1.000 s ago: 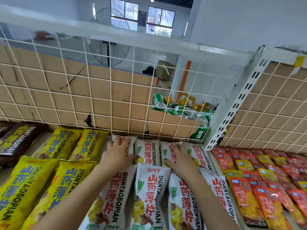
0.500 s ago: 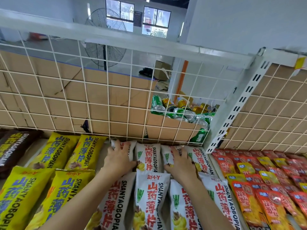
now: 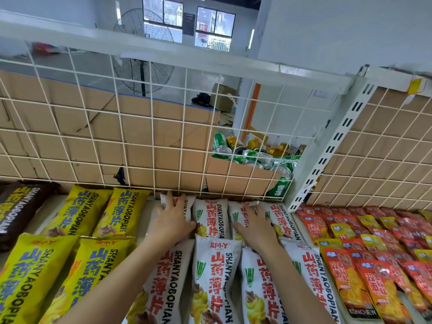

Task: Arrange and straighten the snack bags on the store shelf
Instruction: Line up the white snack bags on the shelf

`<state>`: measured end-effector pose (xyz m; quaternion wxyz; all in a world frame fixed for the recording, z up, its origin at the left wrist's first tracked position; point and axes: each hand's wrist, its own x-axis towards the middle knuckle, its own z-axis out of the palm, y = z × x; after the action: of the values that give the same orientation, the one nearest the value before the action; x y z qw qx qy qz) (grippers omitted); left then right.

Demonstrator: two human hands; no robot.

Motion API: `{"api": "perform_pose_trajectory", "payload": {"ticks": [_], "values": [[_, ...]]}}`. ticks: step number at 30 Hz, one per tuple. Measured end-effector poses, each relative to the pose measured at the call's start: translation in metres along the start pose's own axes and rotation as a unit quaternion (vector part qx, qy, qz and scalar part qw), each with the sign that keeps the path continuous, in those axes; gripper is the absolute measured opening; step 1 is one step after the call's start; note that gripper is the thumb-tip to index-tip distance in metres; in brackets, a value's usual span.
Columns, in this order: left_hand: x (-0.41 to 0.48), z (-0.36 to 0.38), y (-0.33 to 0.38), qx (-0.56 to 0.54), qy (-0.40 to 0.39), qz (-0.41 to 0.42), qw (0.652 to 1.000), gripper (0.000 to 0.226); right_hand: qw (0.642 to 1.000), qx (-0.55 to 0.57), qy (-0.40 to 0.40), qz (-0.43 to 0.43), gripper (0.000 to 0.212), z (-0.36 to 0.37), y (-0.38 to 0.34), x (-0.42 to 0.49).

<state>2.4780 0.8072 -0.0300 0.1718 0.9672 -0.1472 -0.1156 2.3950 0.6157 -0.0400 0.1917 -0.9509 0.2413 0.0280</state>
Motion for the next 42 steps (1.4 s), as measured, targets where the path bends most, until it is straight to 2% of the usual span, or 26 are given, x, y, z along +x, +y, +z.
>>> {"api": "perform_pose_trajectory", "payload": {"ticks": [7,10,14,20,22,25,27,29,34,39,42], "values": [[0.001,-0.001,0.003,-0.034,-0.01,-0.011,0.999,0.081,1.0,0.026,-0.015,0.0,0.065,-0.003,0.002,0.0],[-0.004,-0.005,0.001,-0.037,0.008,-0.012,0.999,0.078,0.999,-0.024,0.036,-0.019,0.059,-0.008,-0.003,-0.006],[-0.023,-0.009,-0.017,-0.033,0.073,0.019,0.997,0.072,0.99,0.027,0.071,-0.118,0.045,-0.014,-0.018,-0.021],[-0.07,-0.01,-0.045,-0.052,0.102,0.074,0.991,0.067,0.964,0.071,-0.013,-0.255,0.031,-0.008,-0.069,-0.042],[-0.084,-0.006,-0.05,-0.028,0.095,0.096,0.99,0.067,0.956,0.058,-0.026,-0.286,0.034,-0.002,-0.082,-0.04],[-0.094,0.002,-0.052,0.024,0.082,0.116,0.99,0.09,0.948,0.014,-0.046,-0.314,0.046,0.01,-0.096,-0.03],[-0.093,0.011,-0.052,0.041,0.078,0.111,0.99,0.096,0.943,-0.01,-0.058,-0.329,0.052,0.018,-0.107,-0.02],[-0.094,0.017,-0.051,0.029,0.086,0.104,0.99,0.092,0.938,-0.024,-0.07,-0.339,0.053,0.027,-0.116,-0.01],[-0.096,0.019,-0.056,0.015,0.102,0.113,0.988,0.063,0.924,-0.089,-0.078,-0.364,0.052,0.04,-0.123,0.012],[-0.105,0.02,-0.047,-0.083,0.148,0.103,0.98,0.067,0.919,-0.116,-0.111,-0.361,0.051,0.044,-0.125,0.014],[-0.111,0.028,-0.05,-0.174,0.131,0.091,0.972,0.075,0.922,-0.05,-0.094,-0.372,0.05,0.039,-0.124,0.01]]}}
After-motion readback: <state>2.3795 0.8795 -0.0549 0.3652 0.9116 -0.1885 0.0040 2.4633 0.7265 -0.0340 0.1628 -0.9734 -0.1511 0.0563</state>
